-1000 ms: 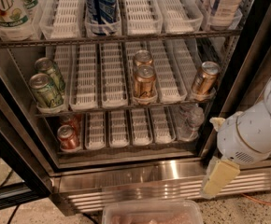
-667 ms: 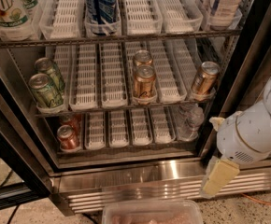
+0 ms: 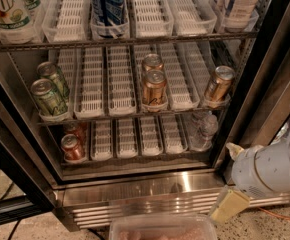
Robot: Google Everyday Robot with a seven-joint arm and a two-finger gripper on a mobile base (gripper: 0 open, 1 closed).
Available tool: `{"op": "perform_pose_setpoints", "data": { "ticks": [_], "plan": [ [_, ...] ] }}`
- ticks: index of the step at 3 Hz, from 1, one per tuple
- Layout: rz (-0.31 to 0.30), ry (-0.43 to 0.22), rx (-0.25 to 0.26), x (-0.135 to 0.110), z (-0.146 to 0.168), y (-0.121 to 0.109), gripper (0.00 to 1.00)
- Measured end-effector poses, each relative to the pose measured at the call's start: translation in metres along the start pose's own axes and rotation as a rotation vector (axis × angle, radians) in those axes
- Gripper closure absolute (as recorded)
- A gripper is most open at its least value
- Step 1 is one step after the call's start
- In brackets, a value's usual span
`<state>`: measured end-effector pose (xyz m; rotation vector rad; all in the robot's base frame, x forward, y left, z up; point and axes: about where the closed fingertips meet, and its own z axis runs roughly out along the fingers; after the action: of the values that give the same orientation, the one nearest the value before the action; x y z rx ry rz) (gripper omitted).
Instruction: Pick water bottle from bottom shelf of fridge
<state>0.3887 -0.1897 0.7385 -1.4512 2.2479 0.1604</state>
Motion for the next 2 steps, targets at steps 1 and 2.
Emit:
{"op": "perform_pose_setpoints", "data": {
  "ticks": [1,2],
  "plan": [
    [0.064,-0.03,0.056,0.026,0.032,-0.004,0.0],
    [0.123,-0.079,0.105,0.048,0.056,-0.02,0.0]
  ]
}}
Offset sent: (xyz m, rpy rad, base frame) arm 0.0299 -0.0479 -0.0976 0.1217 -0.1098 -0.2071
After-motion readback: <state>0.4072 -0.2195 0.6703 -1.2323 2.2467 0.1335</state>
